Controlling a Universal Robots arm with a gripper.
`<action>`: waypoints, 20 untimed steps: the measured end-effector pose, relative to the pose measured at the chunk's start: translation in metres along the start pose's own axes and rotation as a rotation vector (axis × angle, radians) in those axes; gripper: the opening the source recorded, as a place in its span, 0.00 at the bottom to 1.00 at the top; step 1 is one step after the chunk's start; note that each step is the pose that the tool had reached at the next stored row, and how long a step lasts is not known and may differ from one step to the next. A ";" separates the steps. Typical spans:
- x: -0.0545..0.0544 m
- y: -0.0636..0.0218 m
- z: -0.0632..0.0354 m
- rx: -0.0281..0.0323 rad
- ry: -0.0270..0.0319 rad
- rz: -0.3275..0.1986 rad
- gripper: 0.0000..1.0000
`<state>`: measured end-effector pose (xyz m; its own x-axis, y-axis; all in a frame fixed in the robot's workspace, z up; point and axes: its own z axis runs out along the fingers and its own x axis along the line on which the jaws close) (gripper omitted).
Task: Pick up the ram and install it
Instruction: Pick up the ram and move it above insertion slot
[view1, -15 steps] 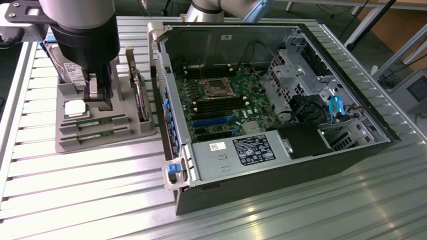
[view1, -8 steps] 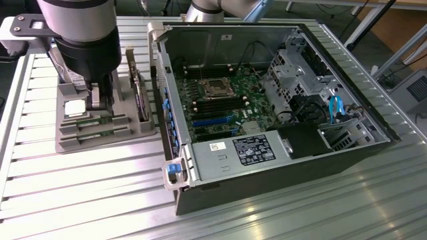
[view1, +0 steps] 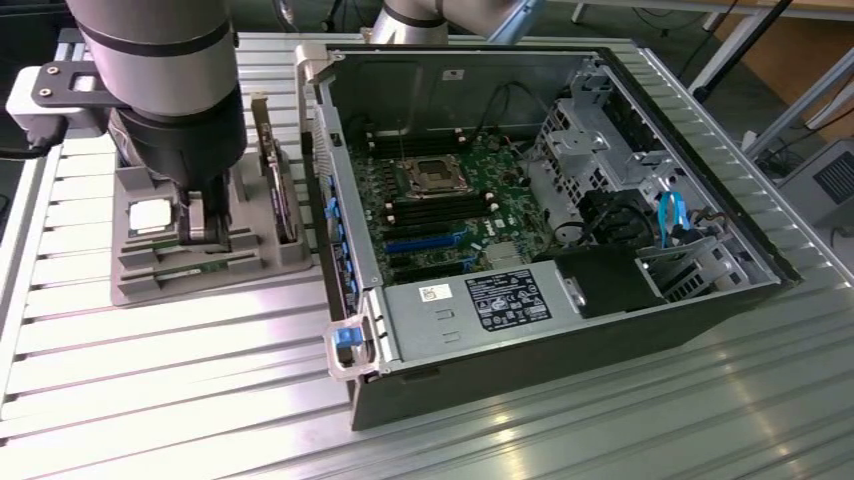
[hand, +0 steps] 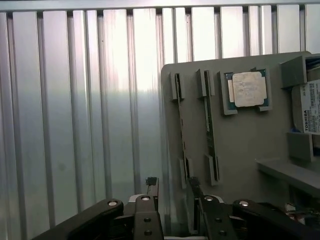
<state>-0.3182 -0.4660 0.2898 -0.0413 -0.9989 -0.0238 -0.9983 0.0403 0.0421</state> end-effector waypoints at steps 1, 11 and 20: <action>0.001 -0.0001 0.0017 -0.0001 0.0001 0.000 0.36; 0.003 0.0074 0.0247 -0.0001 0.0002 -0.002 0.36; -0.013 0.0267 0.0499 -0.0012 0.0027 -0.063 0.36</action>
<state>-0.3463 -0.4502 0.2414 0.0219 -0.9995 -0.0238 -0.9989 -0.0228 0.0418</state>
